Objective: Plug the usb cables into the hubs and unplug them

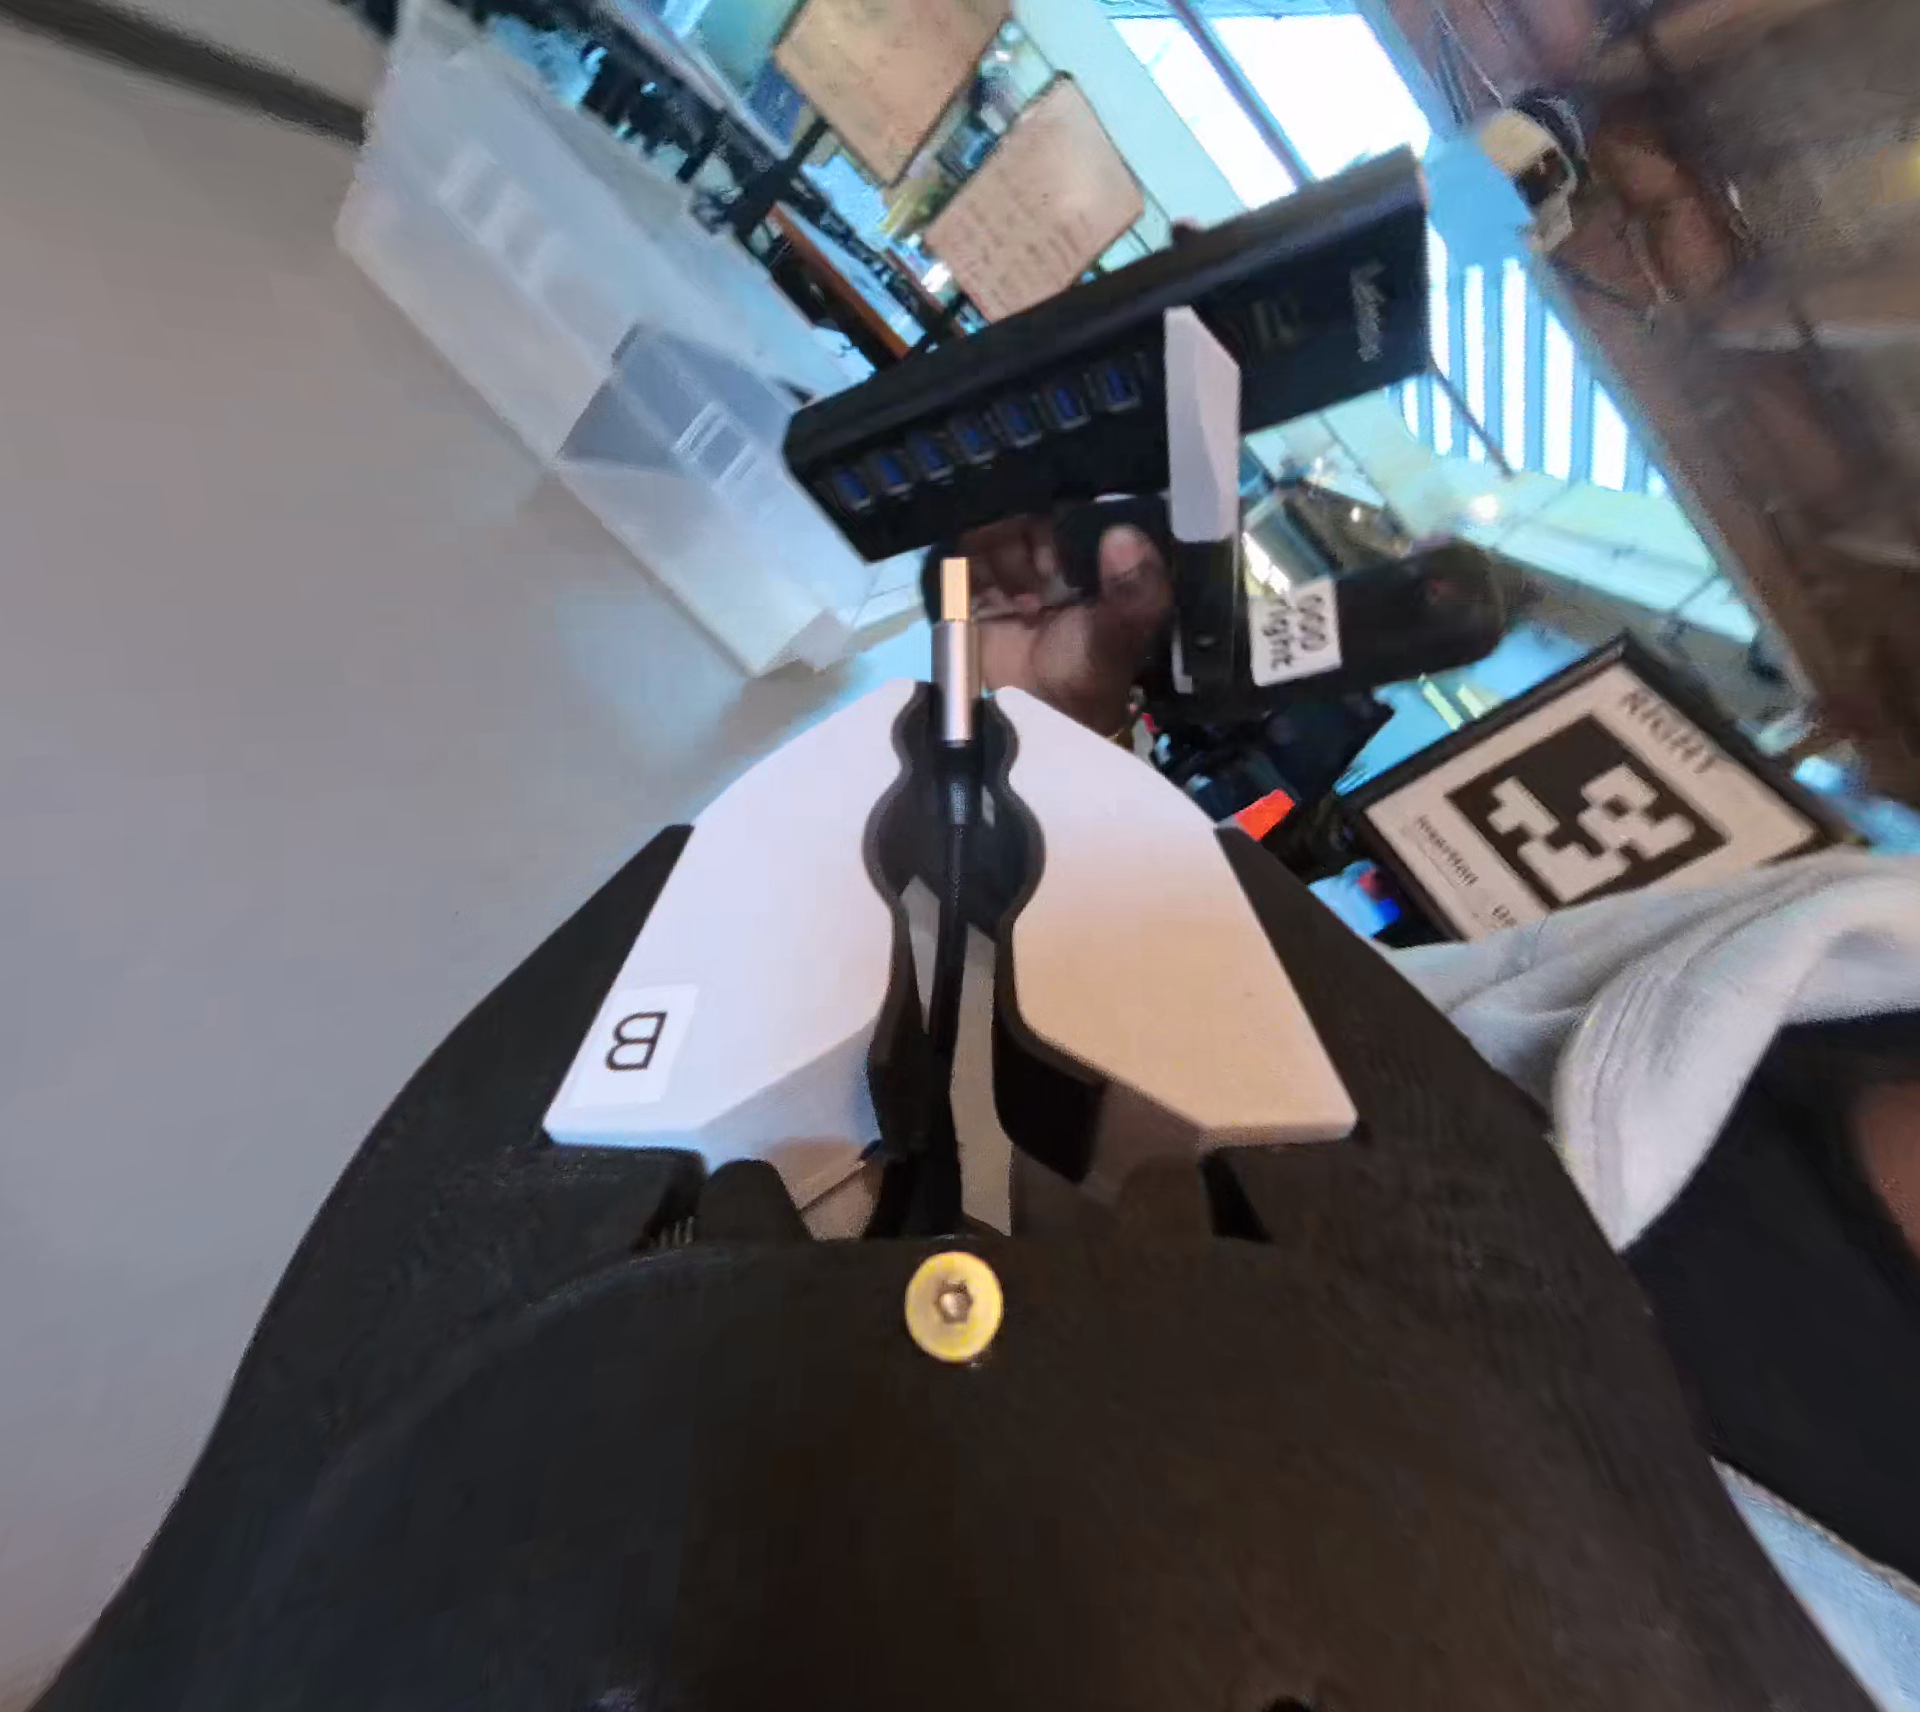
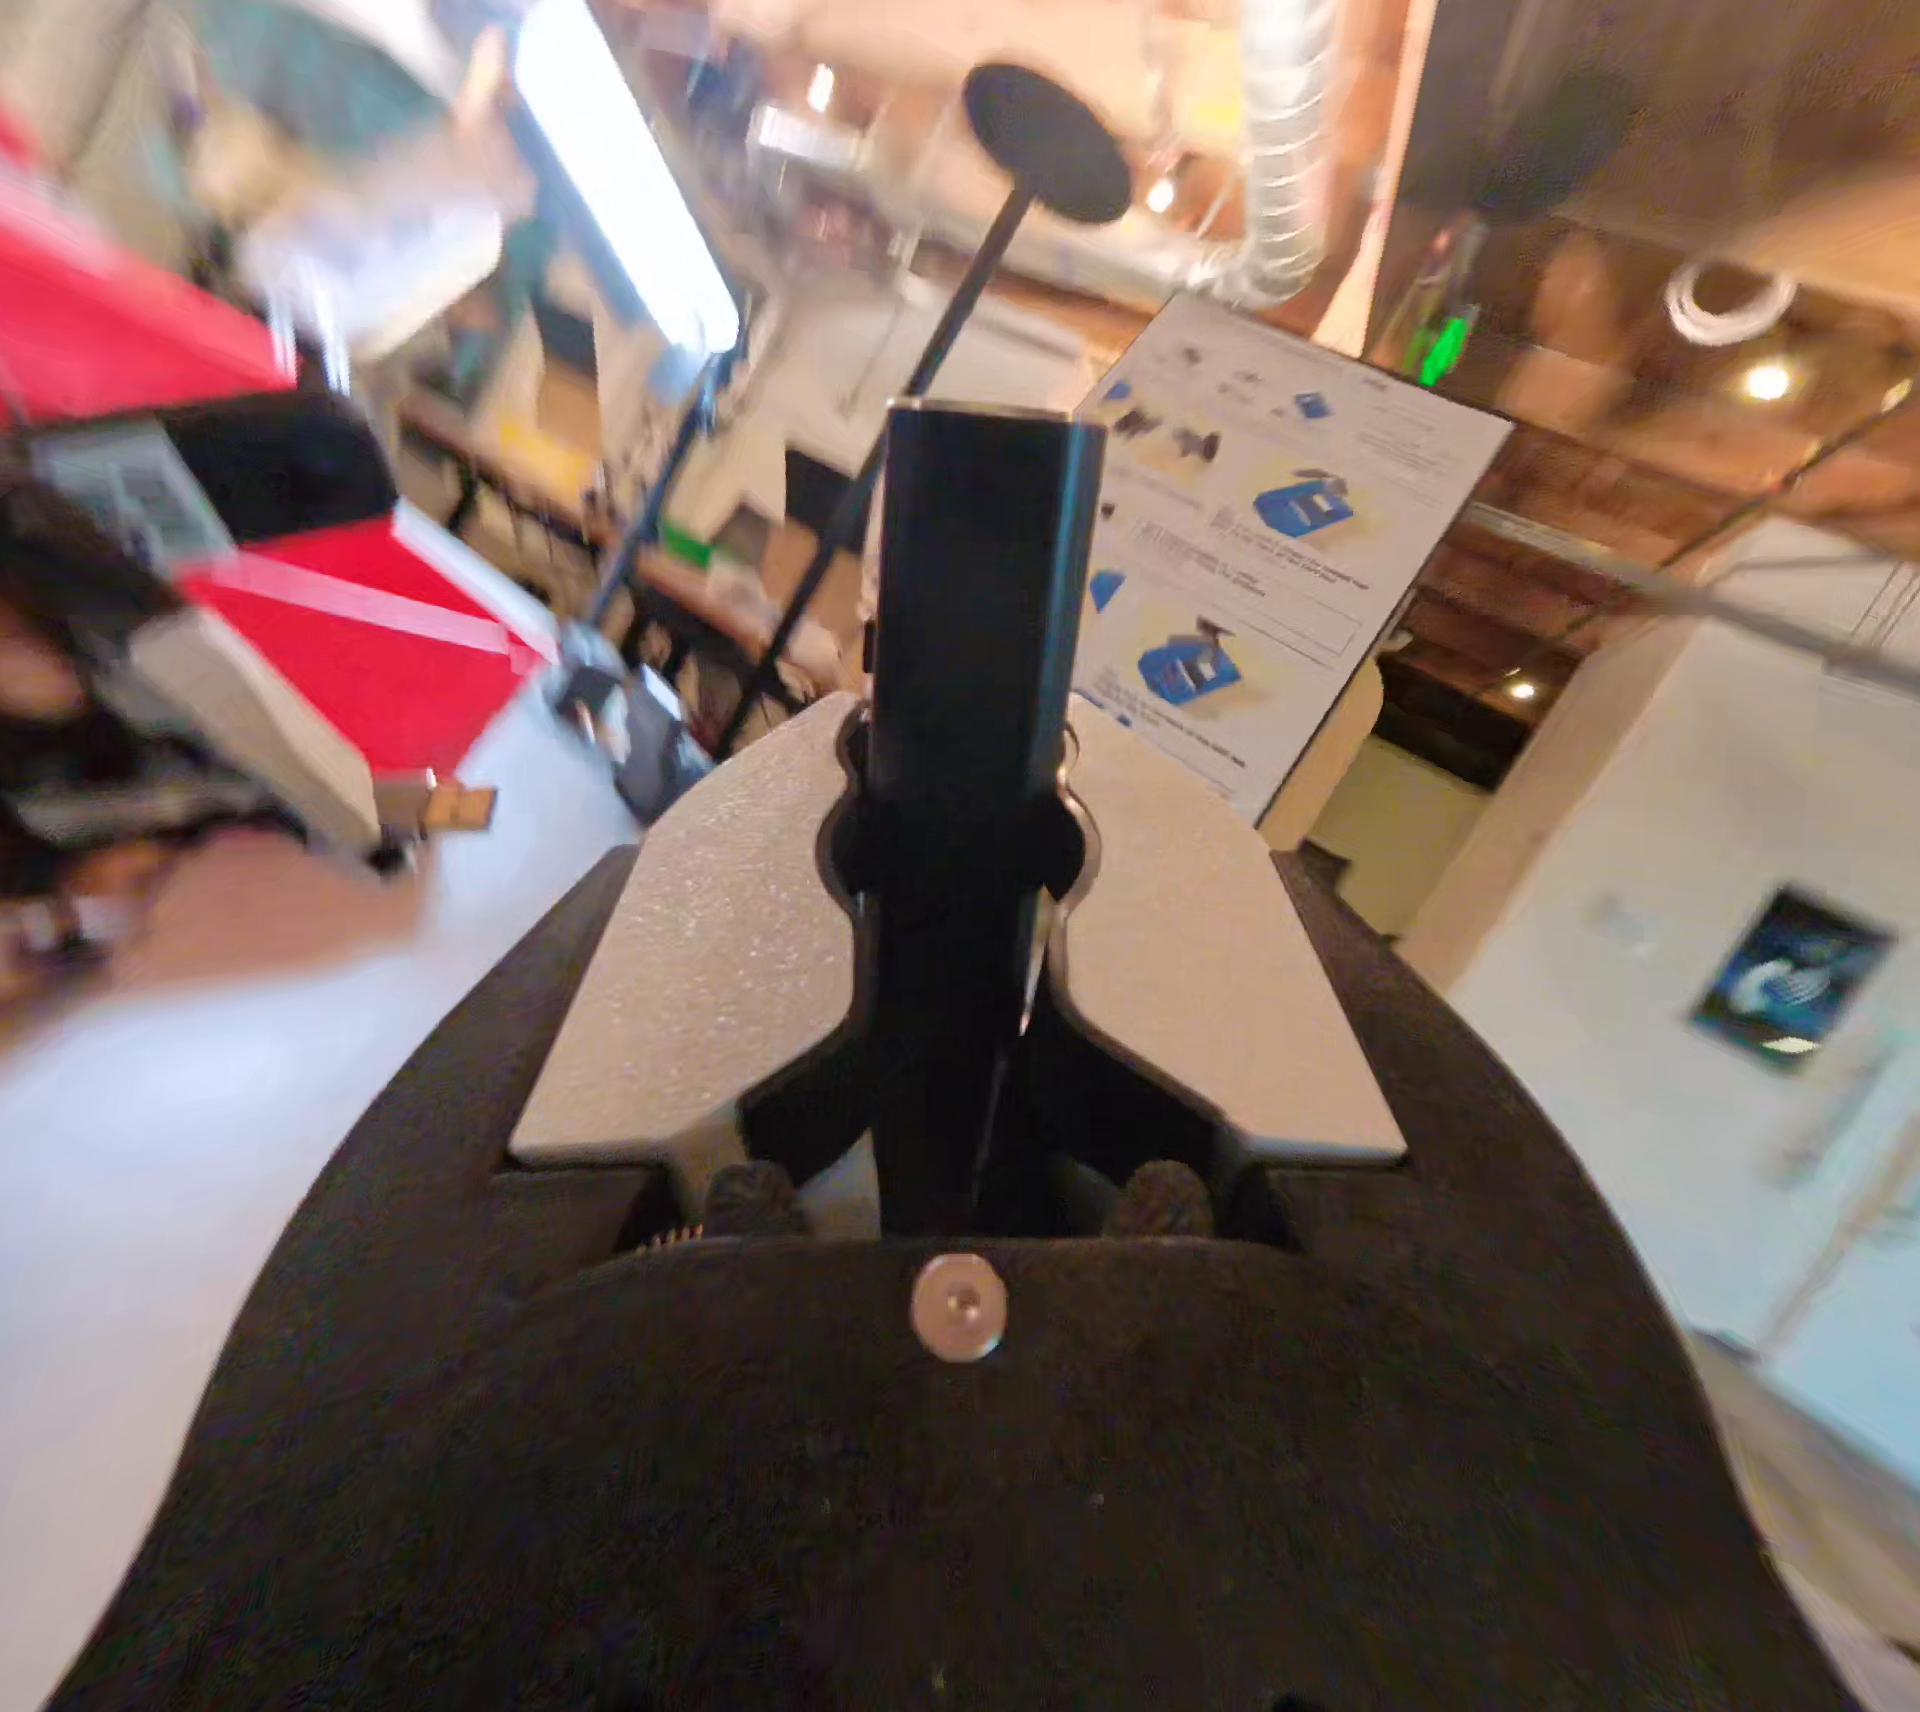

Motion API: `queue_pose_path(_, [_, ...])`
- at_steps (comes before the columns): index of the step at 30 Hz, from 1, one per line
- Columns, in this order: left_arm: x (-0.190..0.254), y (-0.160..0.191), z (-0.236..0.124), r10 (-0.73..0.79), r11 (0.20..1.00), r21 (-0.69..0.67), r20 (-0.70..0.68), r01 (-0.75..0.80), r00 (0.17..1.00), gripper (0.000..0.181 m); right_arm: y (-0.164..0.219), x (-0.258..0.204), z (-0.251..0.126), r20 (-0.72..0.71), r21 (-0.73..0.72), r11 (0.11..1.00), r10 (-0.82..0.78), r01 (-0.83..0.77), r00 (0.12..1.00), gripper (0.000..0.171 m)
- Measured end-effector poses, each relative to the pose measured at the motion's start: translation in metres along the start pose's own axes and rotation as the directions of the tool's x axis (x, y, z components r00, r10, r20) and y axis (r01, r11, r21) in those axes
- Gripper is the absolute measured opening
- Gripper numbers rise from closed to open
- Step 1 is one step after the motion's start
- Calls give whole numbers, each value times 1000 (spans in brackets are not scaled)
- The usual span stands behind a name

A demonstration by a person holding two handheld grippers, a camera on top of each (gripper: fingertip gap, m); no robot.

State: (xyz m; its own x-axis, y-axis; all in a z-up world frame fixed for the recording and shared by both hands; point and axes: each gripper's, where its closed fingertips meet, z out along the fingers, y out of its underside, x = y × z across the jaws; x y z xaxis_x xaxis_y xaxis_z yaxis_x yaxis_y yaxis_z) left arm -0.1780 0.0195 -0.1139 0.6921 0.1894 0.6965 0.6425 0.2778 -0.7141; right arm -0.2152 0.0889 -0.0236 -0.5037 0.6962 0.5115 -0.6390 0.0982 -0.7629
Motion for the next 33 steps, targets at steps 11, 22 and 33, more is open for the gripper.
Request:
queue_pose_path(11, [-42,-4,-11,540,834,-114,365,-540,758,9,-35,38,-15,-34,109,974,205,-201,978,31])
queue_pose_path(22, [-52,6,-6,603,789,-164,387,-592,697,9,21,174,-16,-75,-372,925,53,-77,996,30])
queue_pose_path(33, [-54,11,-3,633,770,-204,371,-605,680,9,245,189,-58,447,-885,230,184,404,875,31])
